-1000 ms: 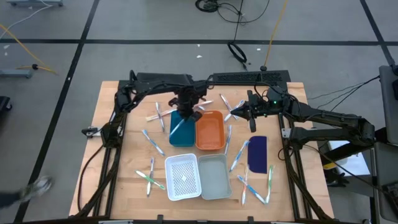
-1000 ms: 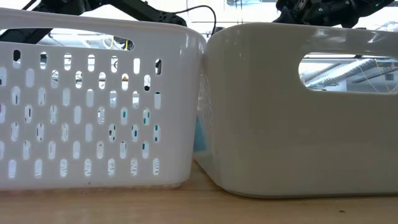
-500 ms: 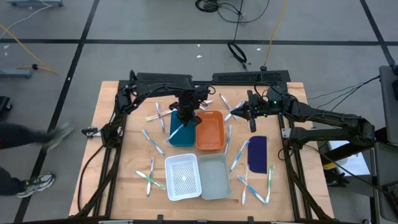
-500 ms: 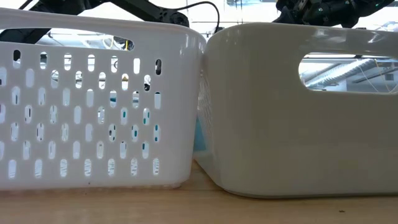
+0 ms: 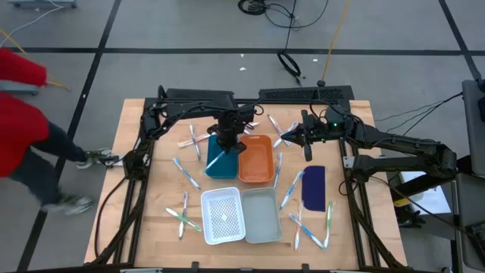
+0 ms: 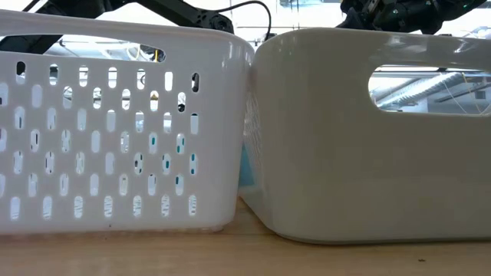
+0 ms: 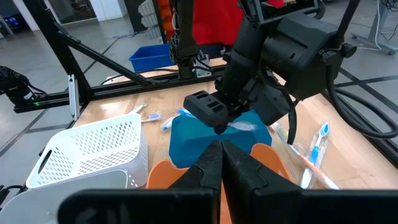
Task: Pick & Place Toothbrushes
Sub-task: Put the blue toothbrush into the blue bin
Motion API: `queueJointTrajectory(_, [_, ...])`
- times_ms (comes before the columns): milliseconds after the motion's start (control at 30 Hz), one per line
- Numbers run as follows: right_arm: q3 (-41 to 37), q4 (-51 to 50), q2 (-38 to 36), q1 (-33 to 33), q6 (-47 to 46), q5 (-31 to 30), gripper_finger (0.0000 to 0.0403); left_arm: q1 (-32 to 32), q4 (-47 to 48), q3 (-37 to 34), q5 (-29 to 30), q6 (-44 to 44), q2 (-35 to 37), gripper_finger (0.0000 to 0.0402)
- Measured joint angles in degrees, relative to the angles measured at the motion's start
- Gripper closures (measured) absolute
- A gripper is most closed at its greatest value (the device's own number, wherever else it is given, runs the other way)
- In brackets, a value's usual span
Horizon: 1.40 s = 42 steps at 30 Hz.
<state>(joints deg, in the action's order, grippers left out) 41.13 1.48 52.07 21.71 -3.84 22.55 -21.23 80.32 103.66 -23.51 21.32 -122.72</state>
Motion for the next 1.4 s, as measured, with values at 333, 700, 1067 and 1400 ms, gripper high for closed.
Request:
queueJointTrajectory(333, [0.0,0.0,0.0,0.0,0.0,0.0,0.0403,-0.2,-0.4,0.0,-0.4,-1.4,0.0,0.036])
queueJointTrajectory(700, [0.0,0.0,0.0,0.0,0.0,0.0,0.0403,-0.3,2.3,0.0,-0.5,-2.4,0.0,0.0273])
queueJointTrajectory(1067, [0.0,0.0,0.0,0.0,0.0,0.0,0.0403,-0.9,5.6,0.0,0.8,0.3,1.0,0.0245])
queueJointTrajectory(1400, [0.0,0.0,0.0,0.0,-1.5,0.0,0.0403,-0.6,3.5,0.0,1.8,1.1,8.3,0.0245])
